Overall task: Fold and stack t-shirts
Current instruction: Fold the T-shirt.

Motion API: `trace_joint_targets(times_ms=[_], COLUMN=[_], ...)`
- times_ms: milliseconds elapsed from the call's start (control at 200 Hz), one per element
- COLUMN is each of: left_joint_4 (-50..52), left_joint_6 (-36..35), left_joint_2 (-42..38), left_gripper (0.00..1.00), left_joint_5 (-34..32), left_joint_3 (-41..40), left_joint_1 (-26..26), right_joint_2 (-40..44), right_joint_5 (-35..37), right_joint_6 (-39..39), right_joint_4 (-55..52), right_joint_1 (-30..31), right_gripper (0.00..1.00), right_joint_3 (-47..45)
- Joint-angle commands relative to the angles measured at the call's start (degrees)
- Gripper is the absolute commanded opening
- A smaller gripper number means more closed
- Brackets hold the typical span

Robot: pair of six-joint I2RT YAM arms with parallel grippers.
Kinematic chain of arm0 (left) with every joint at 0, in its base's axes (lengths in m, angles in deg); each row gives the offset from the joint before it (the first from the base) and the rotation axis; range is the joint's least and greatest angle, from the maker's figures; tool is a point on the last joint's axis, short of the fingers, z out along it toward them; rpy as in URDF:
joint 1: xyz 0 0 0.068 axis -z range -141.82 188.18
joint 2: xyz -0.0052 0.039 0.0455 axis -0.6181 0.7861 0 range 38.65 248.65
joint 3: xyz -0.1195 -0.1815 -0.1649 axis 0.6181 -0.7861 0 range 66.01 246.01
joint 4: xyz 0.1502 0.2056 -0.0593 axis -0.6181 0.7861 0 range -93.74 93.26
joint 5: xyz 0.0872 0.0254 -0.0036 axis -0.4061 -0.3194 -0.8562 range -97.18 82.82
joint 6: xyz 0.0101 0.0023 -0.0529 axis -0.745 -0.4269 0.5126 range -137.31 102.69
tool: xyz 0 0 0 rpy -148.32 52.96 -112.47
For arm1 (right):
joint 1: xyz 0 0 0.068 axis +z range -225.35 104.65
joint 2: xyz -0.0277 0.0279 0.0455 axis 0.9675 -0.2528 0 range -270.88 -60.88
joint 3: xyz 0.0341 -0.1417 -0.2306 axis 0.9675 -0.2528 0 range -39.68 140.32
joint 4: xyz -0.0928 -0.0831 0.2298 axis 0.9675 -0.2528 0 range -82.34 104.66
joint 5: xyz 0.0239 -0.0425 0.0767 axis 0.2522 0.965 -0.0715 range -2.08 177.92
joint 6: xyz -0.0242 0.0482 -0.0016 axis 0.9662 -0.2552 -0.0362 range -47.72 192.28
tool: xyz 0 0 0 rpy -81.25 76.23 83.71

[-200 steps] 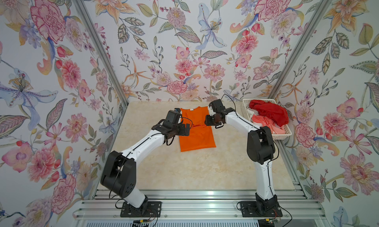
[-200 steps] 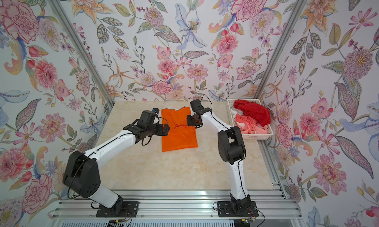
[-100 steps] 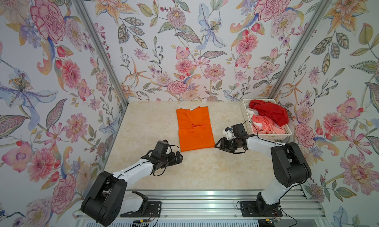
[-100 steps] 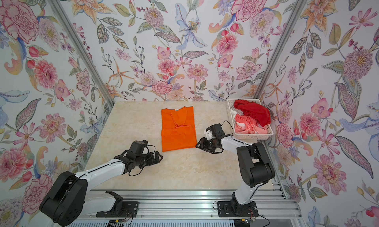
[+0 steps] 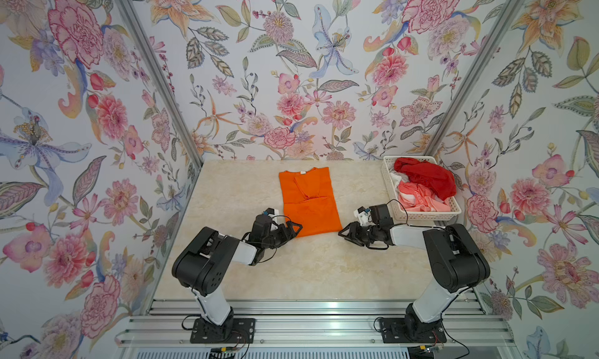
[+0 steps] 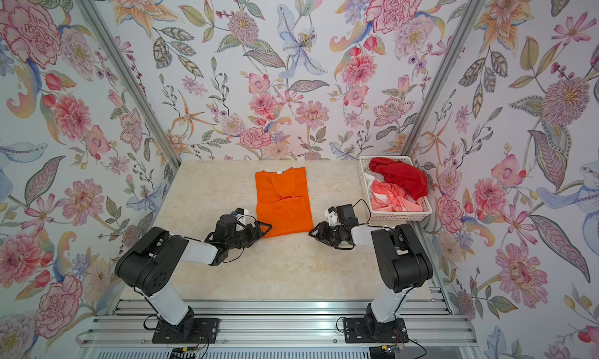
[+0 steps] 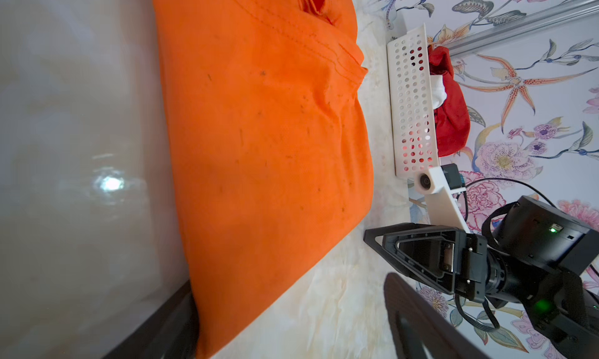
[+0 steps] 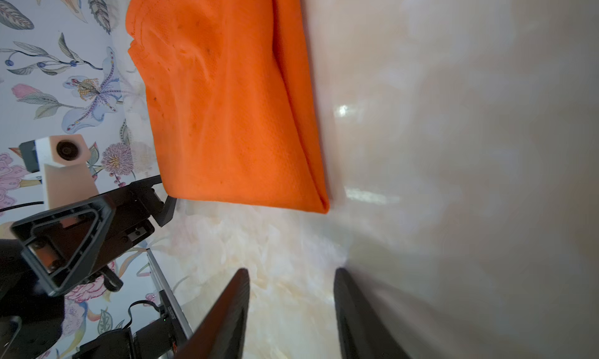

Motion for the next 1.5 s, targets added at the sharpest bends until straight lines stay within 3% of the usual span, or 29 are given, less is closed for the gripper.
trace_joint_targets(times_ms=[0, 300, 360, 415, 490, 555, 690, 795, 910, 1205, 1495], left_joint_4=[11.7, 11.6, 11.6, 11.6, 11.6, 11.6, 11.7, 11.6, 11.7, 11.7, 11.7], left_joint_6=[2.7, 2.3, 2.2, 1.8, 1.4, 1.1, 0.8, 1.2, 1.4, 1.1, 1.1], left_joint_2=[4.0, 8.1, 8.6, 8.8, 8.9, 9.2, 11.0, 11.7, 11.0, 11.1, 11.3], left_gripper=[0.87, 0.86, 0.82, 0.74, 0.62, 0.57, 0.52, 0.54, 0.62, 0.65, 0.65], left_joint_5=[-1.4, -1.1, -0.8, -0.6, -0.6, -0.7, -0.4, 0.2, 0.3, 0.6, 0.9], left_joint_3=[-5.5, -3.2, -2.5, -2.1, -1.8, -1.5, -0.3, -0.1, -1.2, -3.1, -2.5], left_joint_1=[-0.4, -0.2, -0.3, -0.1, -0.1, 0.0, 0.1, 0.2, 0.2, 0.0, 0.0], right_joint_2=[-2.4, -9.0, -10.1, -11.0, -11.6, -11.7, -12.2, -11.8, -10.1, -9.8, -16.0], right_joint_5=[0.2, 1.1, 1.2, 1.3, 2.4, 3.5, 5.5, 6.1, 5.9, 3.8, 1.5], right_joint_6=[-1.8, -4.9, -5.5, -5.9, -5.8, -5.5, -4.9, -6.2, -8.4, -11.6, -13.1], right_joint_4=[3.4, 9.4, 10.2, 10.8, 10.9, 11.0, 9.8, 10.2, 12.8, 16.4, 17.2], right_joint_1=[-0.3, -0.4, -0.3, -0.3, -0.1, 0.0, 0.2, 0.2, -1.0, -5.6, -4.0], right_gripper=[0.45, 0.42, 0.4, 0.34, 0.15, 0.11, 0.13, 0.26, 0.43, 0.43, 0.4], right_joint_3=[-1.1, 1.1, 1.6, 2.1, 2.6, 2.7, 3.5, 2.3, -1.4, -5.6, 1.9])
